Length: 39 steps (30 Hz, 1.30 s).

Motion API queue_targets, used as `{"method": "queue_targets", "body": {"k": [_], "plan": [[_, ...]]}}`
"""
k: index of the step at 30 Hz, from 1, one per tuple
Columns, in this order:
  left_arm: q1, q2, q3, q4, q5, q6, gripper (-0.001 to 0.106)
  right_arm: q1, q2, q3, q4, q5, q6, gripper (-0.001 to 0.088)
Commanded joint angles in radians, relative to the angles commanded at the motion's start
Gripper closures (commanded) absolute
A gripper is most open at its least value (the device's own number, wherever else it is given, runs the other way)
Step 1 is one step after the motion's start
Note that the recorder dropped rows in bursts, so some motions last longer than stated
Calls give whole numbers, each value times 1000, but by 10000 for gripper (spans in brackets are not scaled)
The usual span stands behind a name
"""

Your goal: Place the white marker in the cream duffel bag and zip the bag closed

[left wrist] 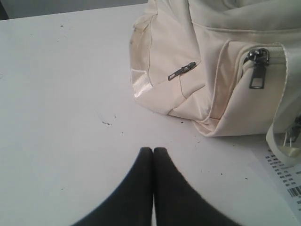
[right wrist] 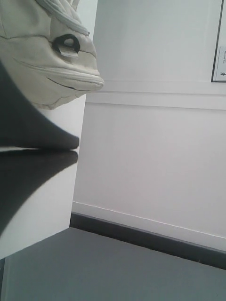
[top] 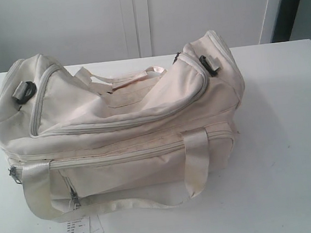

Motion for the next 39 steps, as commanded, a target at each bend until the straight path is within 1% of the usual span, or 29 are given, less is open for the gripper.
{"method": "queue_targets", "body": {"k": [1, 5, 12, 39], "plan": [[0, 0, 0, 0, 23, 0, 1053, 0, 0, 0, 0, 0, 0, 868], [0, 0, 0, 0, 29, 0, 1053, 0, 0, 0, 0, 0, 0, 868], [0, 0, 0, 4, 11, 8, 1053, 0, 0, 0, 0, 0, 0, 868], [0, 0, 0, 4, 13, 8, 1053, 0, 0, 0, 0, 0, 0, 868]]}}
